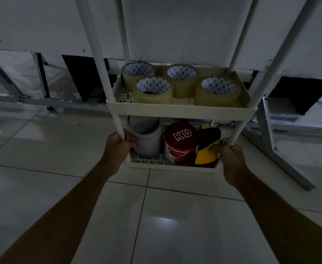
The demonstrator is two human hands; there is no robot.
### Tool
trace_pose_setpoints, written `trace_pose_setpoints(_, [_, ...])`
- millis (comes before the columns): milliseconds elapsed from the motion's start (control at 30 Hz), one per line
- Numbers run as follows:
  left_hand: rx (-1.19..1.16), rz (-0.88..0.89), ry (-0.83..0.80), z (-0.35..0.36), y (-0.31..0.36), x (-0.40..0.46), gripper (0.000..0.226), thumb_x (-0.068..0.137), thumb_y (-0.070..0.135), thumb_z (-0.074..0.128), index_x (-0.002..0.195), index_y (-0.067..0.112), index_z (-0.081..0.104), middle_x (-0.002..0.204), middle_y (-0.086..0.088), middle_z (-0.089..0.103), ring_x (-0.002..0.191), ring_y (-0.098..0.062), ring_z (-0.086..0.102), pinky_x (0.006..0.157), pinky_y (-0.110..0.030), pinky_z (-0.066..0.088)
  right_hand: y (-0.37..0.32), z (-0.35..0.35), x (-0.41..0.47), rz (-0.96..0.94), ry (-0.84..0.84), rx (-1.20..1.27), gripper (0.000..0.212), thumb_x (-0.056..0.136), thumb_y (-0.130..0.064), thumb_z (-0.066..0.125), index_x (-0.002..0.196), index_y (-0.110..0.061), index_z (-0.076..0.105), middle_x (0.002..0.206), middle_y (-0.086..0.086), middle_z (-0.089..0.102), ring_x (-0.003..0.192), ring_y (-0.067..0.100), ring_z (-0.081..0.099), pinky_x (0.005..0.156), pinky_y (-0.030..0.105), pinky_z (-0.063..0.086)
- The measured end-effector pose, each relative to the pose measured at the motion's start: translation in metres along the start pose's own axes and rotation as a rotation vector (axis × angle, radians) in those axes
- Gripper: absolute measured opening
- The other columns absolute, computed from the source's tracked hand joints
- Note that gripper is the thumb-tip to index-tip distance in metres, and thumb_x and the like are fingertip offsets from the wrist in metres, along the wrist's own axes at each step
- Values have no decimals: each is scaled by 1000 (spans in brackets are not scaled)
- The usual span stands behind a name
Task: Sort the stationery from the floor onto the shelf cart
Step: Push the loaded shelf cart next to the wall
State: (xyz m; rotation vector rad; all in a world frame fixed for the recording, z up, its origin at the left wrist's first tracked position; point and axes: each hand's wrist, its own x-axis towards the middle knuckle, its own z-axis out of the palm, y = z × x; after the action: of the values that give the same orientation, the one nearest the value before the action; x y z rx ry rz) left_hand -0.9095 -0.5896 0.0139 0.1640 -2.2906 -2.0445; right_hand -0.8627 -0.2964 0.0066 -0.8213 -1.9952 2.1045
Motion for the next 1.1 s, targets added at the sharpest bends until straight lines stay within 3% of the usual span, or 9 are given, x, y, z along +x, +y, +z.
trace_pose_setpoints(200, [-81, -101, 67, 6, -5, 17, 43, 71, -18, 46, 42, 14, 39, 49, -5, 38, 49, -18, 35, 54, -27, 28, 0, 4, 10, -9, 66, -10, 24, 68, 3, 47, 53, -13, 39, 57, 3, 39, 56, 15, 39, 53, 28, 34])
trace_pose_setpoints(300, [-116, -123, 24, 5, -6, 26, 56, 72, -17, 41, 30, 21, 41, 37, 0, 42, 39, -13, 36, 54, -29, 30, 1, 4, 17, 1, 79, -62, 29, 69, 3, 46, 48, -14, 36, 49, 2, 36, 49, 16, 35, 51, 27, 30])
trace_pose_setpoints(400, [-106, -120, -12, 5, -9, 29, 61, 75, -20, 38, 30, 21, 40, 34, 2, 41, 34, -10, 35, 46, -23, 28, 3, 1, 22, -16, 63, -93, 34, 72, 4, 45, 45, -14, 36, 46, 1, 35, 46, 14, 34, 49, 27, 28])
trace_pose_setpoints(600, [-43, -76, 13, 2, -13, 18, 44, 74, -19, 53, 48, 11, 37, 44, 1, 38, 49, -17, 38, 54, -27, 33, 7, 3, 11, -54, 70, -48, 28, 65, 7, 48, 53, -15, 37, 54, 1, 37, 56, 17, 38, 53, 28, 32])
trace_pose_setpoints(733, [-9, -14, -22, 0, -9, -1, 24, 77, -11, 64, 75, 11, 54, 76, -14, 57, 76, -28, 55, 75, -44, 48, 9, 0, -2, -139, 86, -137, 28, 72, -1, 60, 87, -21, 47, 78, 3, 51, 69, 18, 50, 59, 30, 40])
trace_pose_setpoints(800, [6, -7, -60, -2, -4, -13, 30, 74, 7, 72, 94, 24, 58, 94, -14, 64, 92, -29, 60, 87, -43, 50, 8, -3, -10, -158, 66, -222, 35, 79, -6, 65, 101, -23, 44, 87, 4, 55, 74, 17, 55, 57, 30, 43])
trace_pose_setpoints(900, [89, 23, -45, -4, 11, -24, 40, 78, 21, 79, 103, 37, 52, 102, 4, 64, 103, -20, 60, 88, -35, 48, 3, -6, -23, -143, 5, -305, 40, 82, -10, 68, 104, -24, 38, 89, 0, 53, 74, 14, 56, 55, 28, 45])
trace_pose_setpoints(967, [122, 55, -38, -6, 23, -32, 40, 80, 23, 77, 103, 36, 48, 97, 13, 59, 103, -18, 58, 84, -31, 45, -3, -8, -34, -173, -16, -338, 37, 81, -11, 71, 98, -24, 41, 89, -2, 55, 73, 10, 54, 54, 25, 41])
trace_pose_setpoints(1100, [205, 100, -69, -14, 51, -48, 53, 79, 25, 78, 124, 23, 51, 110, 5, 59, 105, -19, 56, 86, -31, 45, -26, -16, -53, -264, -18, -416, 32, 78, -21, 76, 101, -16, 53, 100, 7, 60, 78, 15, 56, 59, 28, 42])
